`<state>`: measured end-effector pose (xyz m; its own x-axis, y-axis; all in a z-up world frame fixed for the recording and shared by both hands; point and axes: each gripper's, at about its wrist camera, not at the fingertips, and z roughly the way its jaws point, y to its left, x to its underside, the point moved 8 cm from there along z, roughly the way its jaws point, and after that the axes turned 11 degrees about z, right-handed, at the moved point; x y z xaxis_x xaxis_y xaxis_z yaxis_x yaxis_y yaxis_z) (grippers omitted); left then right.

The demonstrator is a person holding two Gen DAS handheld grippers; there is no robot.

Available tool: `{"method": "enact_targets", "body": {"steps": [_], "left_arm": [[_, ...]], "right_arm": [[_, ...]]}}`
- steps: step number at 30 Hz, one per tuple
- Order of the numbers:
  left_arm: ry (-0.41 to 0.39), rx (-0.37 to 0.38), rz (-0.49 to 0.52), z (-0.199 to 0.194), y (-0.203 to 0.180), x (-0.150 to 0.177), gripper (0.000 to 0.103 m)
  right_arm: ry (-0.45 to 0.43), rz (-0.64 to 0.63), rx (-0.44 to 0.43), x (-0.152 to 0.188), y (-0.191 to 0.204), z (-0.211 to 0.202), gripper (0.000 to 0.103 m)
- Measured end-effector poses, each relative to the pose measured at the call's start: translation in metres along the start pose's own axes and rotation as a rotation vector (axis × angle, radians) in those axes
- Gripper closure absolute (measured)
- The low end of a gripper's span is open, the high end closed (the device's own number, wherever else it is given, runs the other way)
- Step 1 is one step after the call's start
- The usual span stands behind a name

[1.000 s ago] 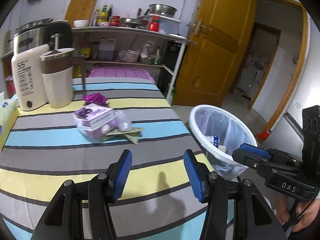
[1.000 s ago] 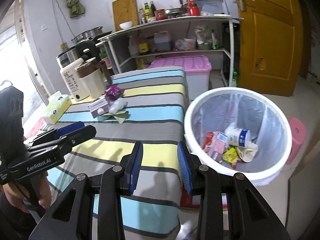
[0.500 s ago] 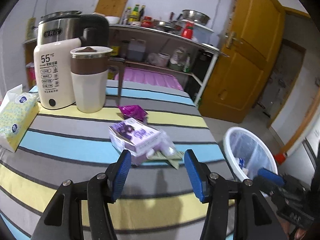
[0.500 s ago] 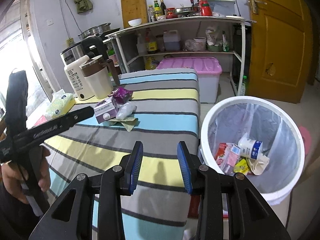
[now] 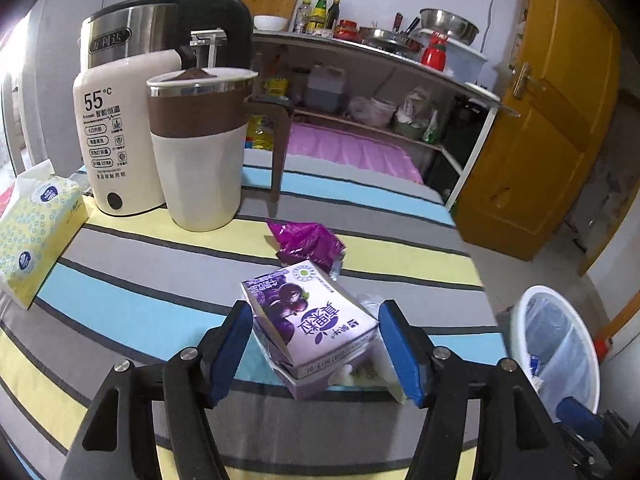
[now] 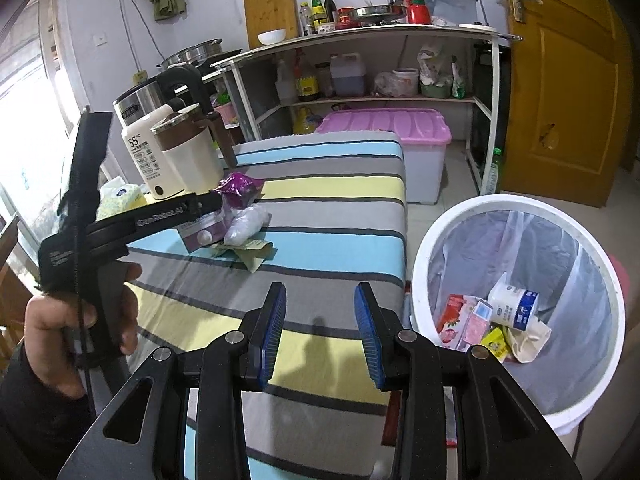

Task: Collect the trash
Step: 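Grasp the purple juice box with the left gripper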

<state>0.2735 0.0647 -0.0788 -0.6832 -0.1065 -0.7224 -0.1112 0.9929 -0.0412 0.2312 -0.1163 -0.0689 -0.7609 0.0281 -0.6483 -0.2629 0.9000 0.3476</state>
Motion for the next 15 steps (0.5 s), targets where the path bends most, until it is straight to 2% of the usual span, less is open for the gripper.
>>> {"method": "enact_targets", "body": {"steps": [9, 15], "left_arm": [[0.025, -0.024, -0.013, -0.013, 0.033, 0.021, 0.037], [0.036, 0.019, -0.005, -0.011, 0.042, 0.023, 0.037]], "right_arm": [[0.007, -0.018, -0.012, -0.005, 0.010, 0.009, 0.066], [0.016, -0.038, -0.026, -0.007, 0.025, 0.017, 0.066]]}}
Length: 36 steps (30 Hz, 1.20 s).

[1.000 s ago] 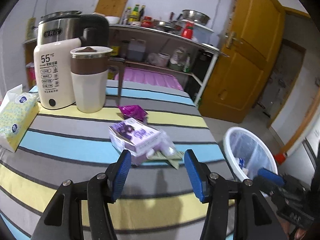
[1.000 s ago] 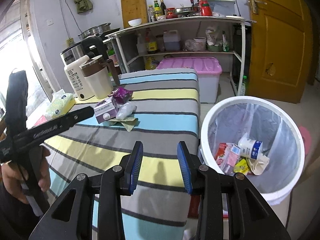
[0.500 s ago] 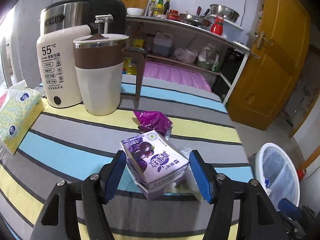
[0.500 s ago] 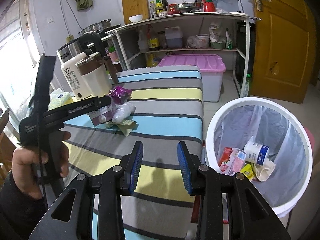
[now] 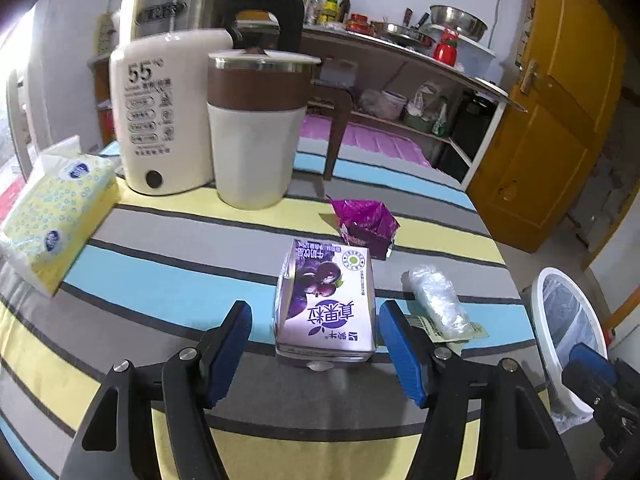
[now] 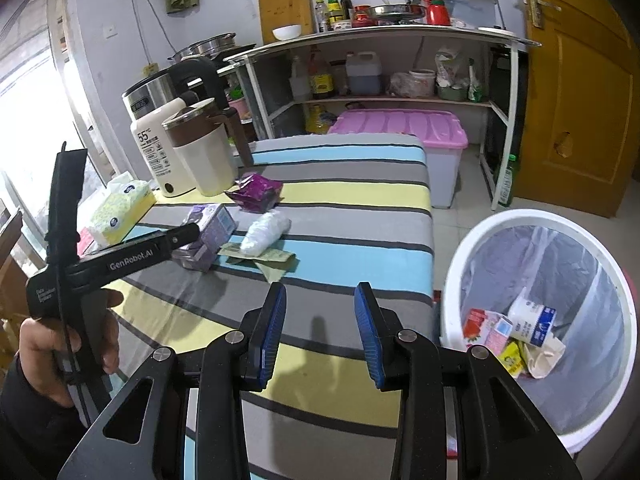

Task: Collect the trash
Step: 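Grasp the purple juice box with the left gripper, then grasp the clear plastic bag with the right gripper while the left holds the juice box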

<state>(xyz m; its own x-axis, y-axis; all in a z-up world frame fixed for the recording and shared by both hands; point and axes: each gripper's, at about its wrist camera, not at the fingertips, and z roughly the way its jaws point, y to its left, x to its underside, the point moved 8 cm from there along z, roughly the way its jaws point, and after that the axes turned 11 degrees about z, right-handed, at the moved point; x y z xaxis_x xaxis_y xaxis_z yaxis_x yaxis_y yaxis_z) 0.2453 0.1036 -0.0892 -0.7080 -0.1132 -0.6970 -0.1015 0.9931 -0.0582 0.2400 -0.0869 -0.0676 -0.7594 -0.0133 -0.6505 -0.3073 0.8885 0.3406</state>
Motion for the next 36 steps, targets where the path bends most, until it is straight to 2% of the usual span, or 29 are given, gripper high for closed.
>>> {"method": "enact_targets", "body": {"steps": [5, 6, 7, 20, 28, 31, 36], "left_arm": [[0.027, 0.033, 0.011, 0.012, -0.005, 0.004, 0.037], [0.024, 0.034, 0.017, 0.012, -0.005, 0.004, 0.044], [0.022, 0.031, 0.022, 0.012, -0.005, 0.005, 0.046], [-0.049, 0.042, 0.025, -0.020, 0.008, 0.011, 0.046], [-0.057, 0.058, 0.011, -0.025, 0.018, 0.015, 0.046], [-0.058, 0.062, 0.012, -0.025, 0.018, 0.015, 0.046], [-0.067, 0.066, 0.025, -0.029, 0.014, 0.015, 0.046]], "right_arm": [[0.003, -0.006, 0.000, -0.005, 0.007, 0.005, 0.066], [0.005, -0.007, 0.000, -0.006, 0.009, 0.006, 0.066], [0.006, -0.009, 0.000, -0.008, 0.011, 0.008, 0.066], [0.065, -0.065, -0.030, -0.018, 0.051, 0.059, 0.066], [0.119, -0.056, -0.016, -0.017, 0.056, 0.096, 0.066], [0.125, -0.053, -0.010, -0.016, 0.055, 0.100, 0.076], [0.100, -0.052, -0.014, -0.018, 0.054, 0.090, 0.079]]}}
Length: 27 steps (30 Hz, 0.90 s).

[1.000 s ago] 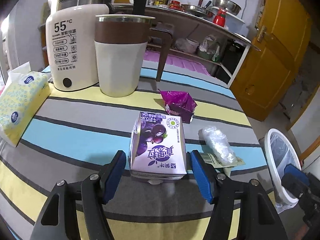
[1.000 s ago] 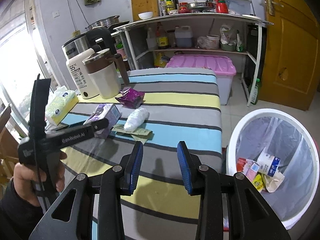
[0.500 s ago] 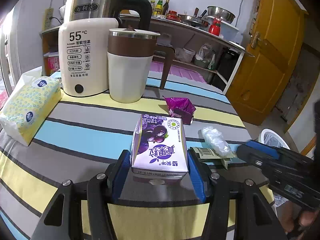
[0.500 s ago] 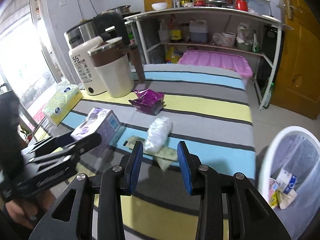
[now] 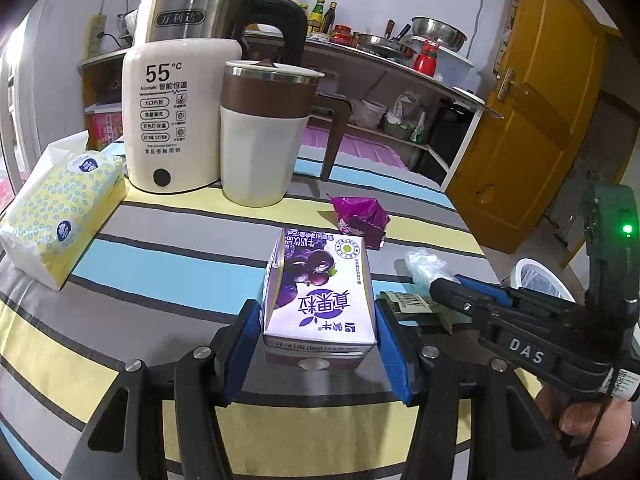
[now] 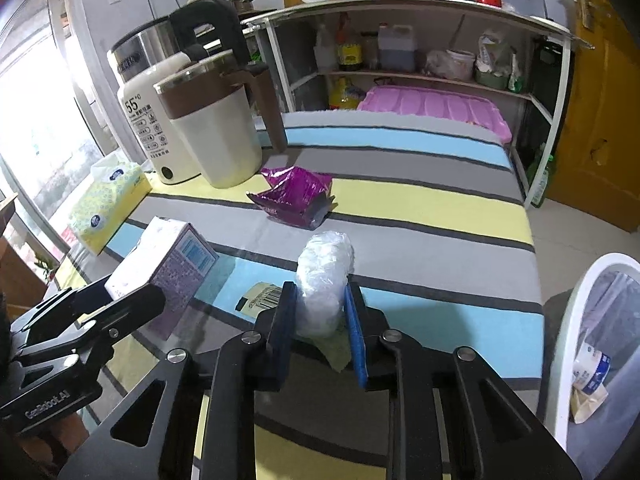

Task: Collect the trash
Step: 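Grasp the clear plastic bag with the right gripper while the left holds the juice box, then carry the juice box and plastic bag over the trash bin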

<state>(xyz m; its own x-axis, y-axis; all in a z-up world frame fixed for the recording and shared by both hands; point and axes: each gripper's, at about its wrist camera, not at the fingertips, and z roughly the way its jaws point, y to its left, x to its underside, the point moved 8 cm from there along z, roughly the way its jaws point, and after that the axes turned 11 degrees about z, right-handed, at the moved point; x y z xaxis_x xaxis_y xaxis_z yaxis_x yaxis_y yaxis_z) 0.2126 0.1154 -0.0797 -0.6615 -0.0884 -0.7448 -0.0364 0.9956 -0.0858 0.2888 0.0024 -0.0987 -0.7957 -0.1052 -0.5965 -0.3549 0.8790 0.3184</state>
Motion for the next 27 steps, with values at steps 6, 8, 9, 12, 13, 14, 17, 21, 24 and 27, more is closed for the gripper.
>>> {"method": "enact_targets", "body": {"steps": [6, 8, 9, 12, 13, 14, 17, 21, 24, 27], "left_arm": [[-0.010, 0.009, 0.019, -0.011, -0.012, 0.001, 0.046], [-0.014, 0.015, 0.028, -0.015, -0.018, 0.001, 0.046], [-0.016, 0.020, 0.034, -0.018, -0.022, 0.001, 0.046], [-0.024, 0.033, 0.049, -0.025, -0.034, 0.002, 0.046], [-0.025, 0.039, 0.056, -0.027, -0.039, 0.002, 0.046], [-0.025, 0.045, 0.062, -0.029, -0.044, 0.004, 0.046], [-0.024, 0.067, 0.084, -0.033, -0.060, 0.006, 0.046], [-0.029, 0.099, 0.111, -0.041, -0.083, 0.008, 0.046], [-0.033, 0.125, 0.137, -0.046, -0.101, 0.008, 0.046], [-0.034, 0.146, 0.158, -0.049, -0.117, 0.008, 0.046]], "right_arm": [[-0.031, 0.009, -0.014, 0.005, -0.003, -0.025, 0.079], [-0.040, 0.016, -0.017, 0.009, -0.006, -0.035, 0.079], [-0.046, 0.020, -0.017, 0.011, -0.008, -0.040, 0.079], [-0.063, 0.035, -0.019, 0.016, -0.014, -0.057, 0.079], [-0.069, 0.040, -0.018, 0.018, -0.016, -0.062, 0.079], [-0.074, 0.043, -0.016, 0.020, -0.018, -0.067, 0.079], [-0.092, 0.054, -0.007, 0.026, -0.026, -0.083, 0.079], [-0.115, 0.072, 0.007, 0.034, -0.039, -0.104, 0.079], [-0.133, 0.089, 0.023, 0.039, -0.050, -0.119, 0.079], [-0.150, 0.105, 0.039, 0.043, -0.060, -0.131, 0.079]]}}
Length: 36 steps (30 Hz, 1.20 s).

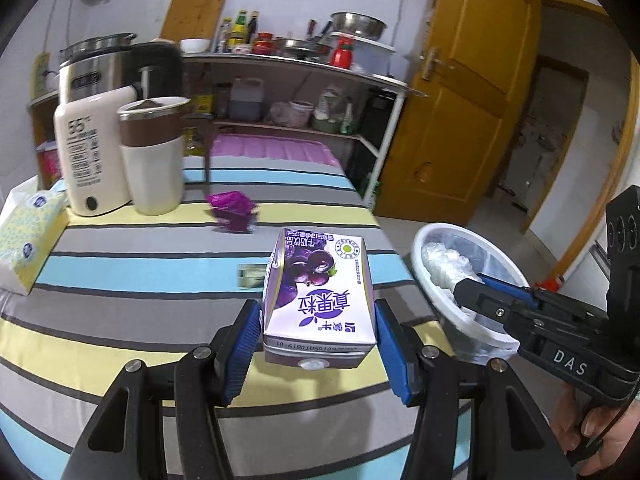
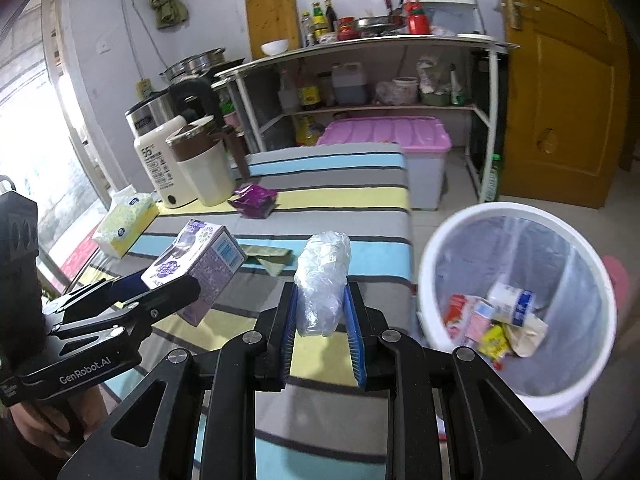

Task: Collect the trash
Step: 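Carry the juice box and plastic bag over the trash bin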

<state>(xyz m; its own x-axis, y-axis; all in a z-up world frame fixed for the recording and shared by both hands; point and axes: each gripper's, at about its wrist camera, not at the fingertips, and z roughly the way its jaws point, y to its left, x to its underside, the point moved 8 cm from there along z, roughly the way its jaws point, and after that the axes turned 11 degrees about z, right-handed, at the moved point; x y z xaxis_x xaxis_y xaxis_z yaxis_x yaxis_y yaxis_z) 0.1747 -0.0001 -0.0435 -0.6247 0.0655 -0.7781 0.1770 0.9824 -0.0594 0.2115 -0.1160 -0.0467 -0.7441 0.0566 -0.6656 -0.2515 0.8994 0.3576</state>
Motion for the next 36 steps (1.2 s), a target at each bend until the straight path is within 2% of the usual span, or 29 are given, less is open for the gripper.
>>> {"method": "enact_targets", "body": {"steps": [17, 25, 36], "left_arm": [[0.007, 0.135, 0.132, 0.023, -0.088, -0.027, 0.046], [0.025, 0.195, 0.183, 0.047, -0.126, -0.038, 0.046], [0.074, 0.254, 0.221, 0.088, -0.156, -0.038, 0.046]], "right_arm": [[-0.071, 0.092, 0.103, -0.003, -0.076, -0.043, 0.079], [-0.082, 0.145, 0.149, -0.004, -0.115, -0.050, 0.079], [-0.067, 0.207, 0.212, -0.002, -0.159, -0.045, 0.079]]}}
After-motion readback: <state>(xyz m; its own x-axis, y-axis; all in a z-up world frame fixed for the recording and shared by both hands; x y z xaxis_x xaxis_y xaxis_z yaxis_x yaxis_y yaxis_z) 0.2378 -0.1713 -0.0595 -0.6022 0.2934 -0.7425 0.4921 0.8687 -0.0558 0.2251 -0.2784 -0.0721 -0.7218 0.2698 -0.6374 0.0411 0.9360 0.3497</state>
